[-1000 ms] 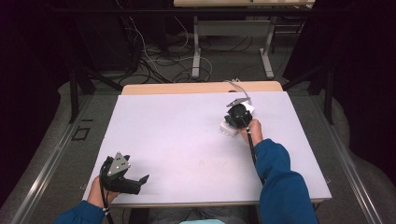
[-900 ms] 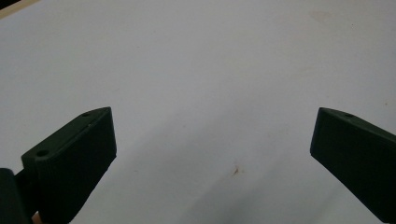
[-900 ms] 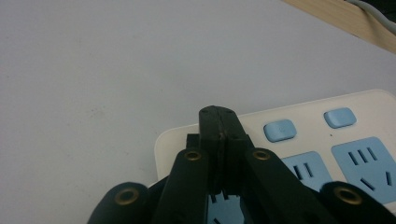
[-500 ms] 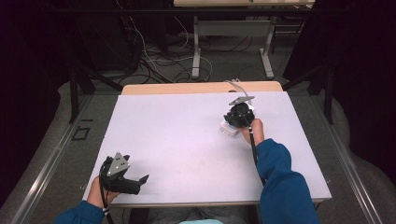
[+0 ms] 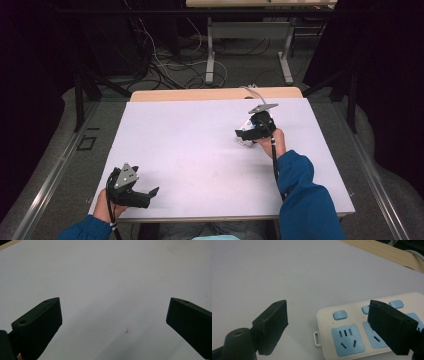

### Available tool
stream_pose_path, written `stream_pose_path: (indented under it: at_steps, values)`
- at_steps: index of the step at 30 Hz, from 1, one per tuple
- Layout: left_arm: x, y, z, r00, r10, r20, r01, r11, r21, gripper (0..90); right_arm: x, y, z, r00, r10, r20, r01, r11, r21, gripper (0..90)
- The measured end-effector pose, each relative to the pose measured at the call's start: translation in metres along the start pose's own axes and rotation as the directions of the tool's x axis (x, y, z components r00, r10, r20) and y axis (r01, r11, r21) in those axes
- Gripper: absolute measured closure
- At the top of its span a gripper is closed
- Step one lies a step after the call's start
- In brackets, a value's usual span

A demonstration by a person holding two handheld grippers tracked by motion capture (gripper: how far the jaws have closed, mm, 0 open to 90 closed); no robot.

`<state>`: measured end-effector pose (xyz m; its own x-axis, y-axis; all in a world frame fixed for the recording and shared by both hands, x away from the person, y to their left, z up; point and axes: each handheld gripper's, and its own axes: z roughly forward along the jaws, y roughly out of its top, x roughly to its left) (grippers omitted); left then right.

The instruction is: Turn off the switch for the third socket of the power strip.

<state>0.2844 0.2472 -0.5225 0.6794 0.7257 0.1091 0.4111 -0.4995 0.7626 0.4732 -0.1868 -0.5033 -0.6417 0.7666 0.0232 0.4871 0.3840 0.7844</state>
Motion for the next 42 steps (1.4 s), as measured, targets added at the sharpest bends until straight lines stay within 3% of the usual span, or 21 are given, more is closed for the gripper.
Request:
stream_pose_path:
  at_steps: [13, 26, 42]
  values:
    - [0.000, 0.000, 0.000, 1.0000, 0.002, -0.004, -0.002, 1.0000, -0.001, 0.3, 0.010, -0.006, -0.023, 0.9982, -0.014, -0.058, 0.014, 1.000, -0.009, 0.3]
    - [0.000, 0.000, 0.000, 1.0000, 0.004, -0.007, -0.004, 1.0000, 0.000, 0.3, 0.023, -0.019, -0.053, 0.9964, -0.022, -0.082, 0.020, 0.999, -0.026, 0.0]
    - [0.000, 0.000, 0.000, 1.0000, 0.001, -0.006, -0.001, 1.0000, 0.000, 0.3, 0.031, -0.044, -0.083, 0.9977, -0.036, -0.057, 0.035, 0.999, -0.030, 0.0]
